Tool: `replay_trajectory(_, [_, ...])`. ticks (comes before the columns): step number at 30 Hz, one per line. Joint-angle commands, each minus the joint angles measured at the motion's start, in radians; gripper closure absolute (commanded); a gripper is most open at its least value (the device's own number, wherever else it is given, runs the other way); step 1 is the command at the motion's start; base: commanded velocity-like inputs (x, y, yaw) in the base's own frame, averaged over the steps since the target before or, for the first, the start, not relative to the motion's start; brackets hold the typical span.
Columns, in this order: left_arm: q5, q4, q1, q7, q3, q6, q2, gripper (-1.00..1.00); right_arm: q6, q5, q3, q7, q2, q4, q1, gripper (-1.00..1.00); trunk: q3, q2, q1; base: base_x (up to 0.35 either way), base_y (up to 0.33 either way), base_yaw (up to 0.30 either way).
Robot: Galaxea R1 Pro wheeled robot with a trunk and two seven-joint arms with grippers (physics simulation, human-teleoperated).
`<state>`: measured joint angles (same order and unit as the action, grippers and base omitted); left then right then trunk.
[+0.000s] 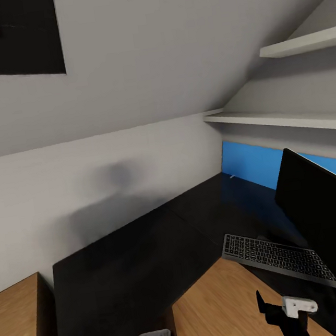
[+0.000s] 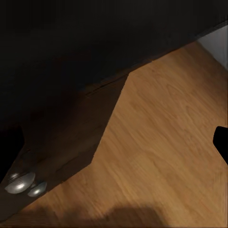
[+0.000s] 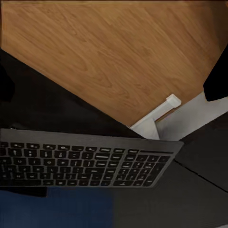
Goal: In the bedroom, organize the workspace by keeping the computer under the desk, ensuring the monitor is on the desk, placing the keyboard on the desk next to the monitor, placing the mouse on the desk next to the keyboard, moving the folder from the swivel chair onto the desk next to the mouse, stacking the notebook on top of the folder with the pen on top of the notebook, and positioning the swivel chair next to the desk.
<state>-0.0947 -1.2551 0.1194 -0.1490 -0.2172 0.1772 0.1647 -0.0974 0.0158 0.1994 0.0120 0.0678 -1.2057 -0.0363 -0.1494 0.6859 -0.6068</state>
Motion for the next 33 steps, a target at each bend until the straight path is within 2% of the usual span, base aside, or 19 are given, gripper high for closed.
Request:
replay_trajectory(1, [-0.011,-0.051,-0.003,-0.051,-0.003,0.088,0.010,-1.00,0.077,0.003,0.000,0.006,0.000,-0.030,0.019,-1.00,-0.001,0.001,0.000,0.000,0.000,0.000])
replay_trajectory(2, [-0.013,-0.089,-0.033,-0.106,-0.004,0.206,0.010,-1.00,0.170,0.003,0.000,0.014,0.000,-0.049,0.082,-1.00,-0.001,0.001,0.000,0.000,0.000,0.000])
replay_trajectory(3, [-0.014,-0.091,-0.053,-0.119,-0.004,0.241,0.010,-1.00,0.193,0.003,0.001,0.017,0.000,-0.046,0.111,-1.00,-0.001,0.001,0.000,0.000,0.000,0.000])
replay_trajectory(4, [-0.017,-0.079,-0.099,-0.137,-0.005,0.295,0.010,-1.00,0.228,0.002,0.002,0.021,-0.002,-0.015,0.175,-1.00,-0.001,0.001,0.000,0.000,0.000,0.000])
replay_trajectory(5, [-0.019,-0.065,-0.122,-0.144,-0.004,0.313,0.010,-1.00,0.242,0.002,0.003,0.023,-0.004,0.013,0.210,-1.00,-0.001,0.001,0.000,0.000,0.000,0.000])
replay_trajectory(6, [-0.024,-0.048,-0.144,-0.149,-0.004,0.327,0.010,-1.00,0.252,0.002,0.004,0.024,-0.006,0.048,0.246,-1.00,-0.001,0.001,0.000,0.000,0.000,0.000])
replay_trajectory(7, [-0.038,-0.009,-0.180,-0.157,-0.003,0.341,0.010,-1.00,0.265,0.001,0.006,0.027,-0.014,0.132,0.321,-1.00,-0.001,0.001,0.000,0.000,0.000,0.000])
replay_trajectory(9, [-0.059,0.022,-0.203,-0.163,-0.002,0.338,0.010,-1.00,0.271,0.001,0.008,0.030,-0.029,0.232,0.397,-1.00,-0.001,0.001,0.000,0.000,0.000,0.000])
replay_trajectory(10, [-0.116,0.052,-0.230,-0.172,0.001,0.266,0.010,-1.00,0.258,0.009,0.011,0.035,-0.078,0.506,0.561,-1.00,-0.001,0.001,0.000,0.000,0.000,0.000])
replay_trajectory(11, [-0.123,0.052,-0.233,-0.172,0.002,0.249,0.010,-1.00,0.246,0.011,0.012,0.035,-0.085,0.555,0.586,-1.00,-0.001,0.001,0.000,0.000,0.000,0.000])
replay_trajectory(13, [-0.132,0.049,-0.237,-0.173,0.002,0.223,0.010,-1.00,0.210,0.016,0.013,0.036,-0.096,0.640,0.624,-1.00,-0.001,0.001,0.000,0.000,0.000,0.000])
replay_trajectory(14, [-0.138,0.046,-0.239,-0.173,0.002,0.207,0.010,-1.00,0.166,0.020,0.014,0.037,-0.103,0.700,0.648,-1.00,-0.001,0.001,0.000,0.000,0.000,0.000])
replay_trajectory(18, [-0.145,0.044,-0.243,-0.173,-0.008,0.183,0.010,-1.00,0.077,0.026,0.016,0.044,-0.116,0.787,0.682,-1.00,-0.001,0.001,0.000,0.069,-0.039,0.000])
replay_trajectory(25, [-0.146,0.041,-0.243,-0.173,-0.036,0.177,0.010,-1.00,0.054,0.026,0.018,0.053,-0.117,0.805,0.690,-1.00,-0.001,0.001,0.000,0.221,-0.120,0.000])
replay_trajectory(33, [-0.147,0.040,-0.244,-0.178,-0.050,0.173,0.010,-1.00,0.054,0.027,0.024,0.106,-0.118,0.814,0.691,-1.00,-0.001,0.001,0.000,0.101,-0.047,0.000])
